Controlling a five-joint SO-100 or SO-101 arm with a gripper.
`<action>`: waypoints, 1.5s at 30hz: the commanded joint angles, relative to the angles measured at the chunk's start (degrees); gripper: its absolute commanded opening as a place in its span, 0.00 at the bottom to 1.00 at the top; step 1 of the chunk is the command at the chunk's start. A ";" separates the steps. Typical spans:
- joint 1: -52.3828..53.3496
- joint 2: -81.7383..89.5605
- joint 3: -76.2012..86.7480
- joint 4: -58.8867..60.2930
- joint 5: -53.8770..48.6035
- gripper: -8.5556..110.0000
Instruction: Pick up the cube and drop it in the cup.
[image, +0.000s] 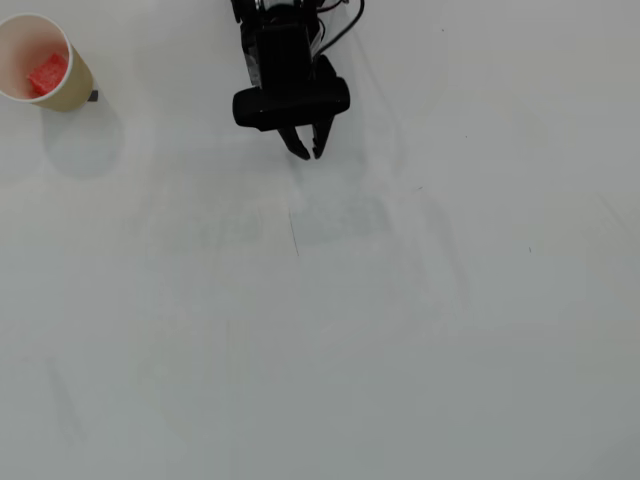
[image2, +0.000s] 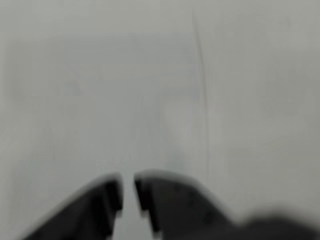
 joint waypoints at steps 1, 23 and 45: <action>-1.41 3.43 2.29 2.81 -0.62 0.07; 1.76 7.56 2.29 17.49 2.81 0.08; 2.37 7.56 2.29 21.80 10.99 0.07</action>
